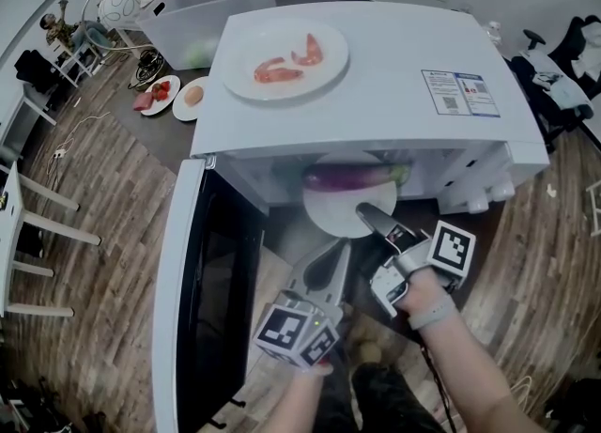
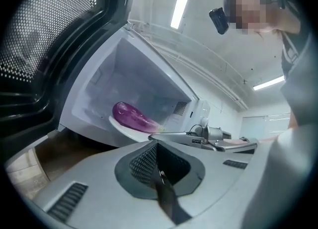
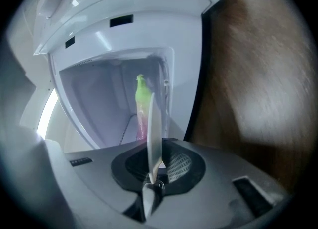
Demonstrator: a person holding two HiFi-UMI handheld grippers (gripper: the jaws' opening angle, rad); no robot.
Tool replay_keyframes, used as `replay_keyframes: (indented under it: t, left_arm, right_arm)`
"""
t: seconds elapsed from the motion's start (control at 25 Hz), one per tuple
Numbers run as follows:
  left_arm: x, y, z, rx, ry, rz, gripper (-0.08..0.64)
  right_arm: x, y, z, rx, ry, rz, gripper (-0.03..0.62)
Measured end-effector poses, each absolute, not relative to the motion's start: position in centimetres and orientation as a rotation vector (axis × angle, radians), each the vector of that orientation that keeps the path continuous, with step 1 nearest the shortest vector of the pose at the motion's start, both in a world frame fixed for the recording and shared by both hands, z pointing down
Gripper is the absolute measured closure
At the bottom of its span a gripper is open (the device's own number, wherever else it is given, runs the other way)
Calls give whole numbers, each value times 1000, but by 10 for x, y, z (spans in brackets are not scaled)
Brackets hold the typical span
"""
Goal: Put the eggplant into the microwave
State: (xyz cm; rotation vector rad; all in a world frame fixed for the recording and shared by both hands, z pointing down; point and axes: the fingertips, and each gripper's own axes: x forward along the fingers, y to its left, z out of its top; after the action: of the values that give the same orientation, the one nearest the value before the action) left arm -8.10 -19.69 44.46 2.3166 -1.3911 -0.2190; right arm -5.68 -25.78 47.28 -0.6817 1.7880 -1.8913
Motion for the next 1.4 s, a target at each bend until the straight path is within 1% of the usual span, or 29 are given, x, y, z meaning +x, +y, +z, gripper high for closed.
replay_keyframes:
  t: [0.12, 0.2, 0.36, 0.76, 0.92, 0.96, 1.0, 1.08, 1.16, 1.4]
  left_arm:
    - [-83, -199, 445, 2294, -1396, -224, 558]
    - [-84, -200, 445, 2285, -1402, -225, 558]
    - [-85, -202, 445, 2268, -1405, -245, 558]
    - [-87, -208, 444, 2233, -1409, -296, 558]
    - [-86, -210, 444, 2232, -1408, -294, 558]
    - [-87, -211, 444, 2232, -1409, -293, 558]
    - [-87, -211, 444, 2231, -1411, -293, 558]
    - [-87, -212, 444, 2232, -1411, -289, 558]
    - [-86, -213, 444, 2238, -1412, -280, 558]
    - [-90, -217, 444, 2243, -1435, -263, 558]
  right_arm:
    - [-59, -259, 469, -662, 1834, -1872, 532]
    - [-60, -259, 467, -641, 1864, -1857, 529]
    - [-67, -255, 460, -589, 1948, -1825, 467]
    - [-67, -230, 453, -629, 2221, -1705, 463]
    - [-61, -217, 460, -717, 2436, -1597, 462]
    - [-59, -215, 461, -749, 2513, -1540, 463]
    - [-57, -214, 461, -783, 2592, -1473, 483]
    - [-54, -212, 460, -854, 2717, -1340, 543]
    - [-50, -212, 459, -948, 2834, -1174, 588]
    - [-50, -213, 447, -1231, 3082, -556, 589]
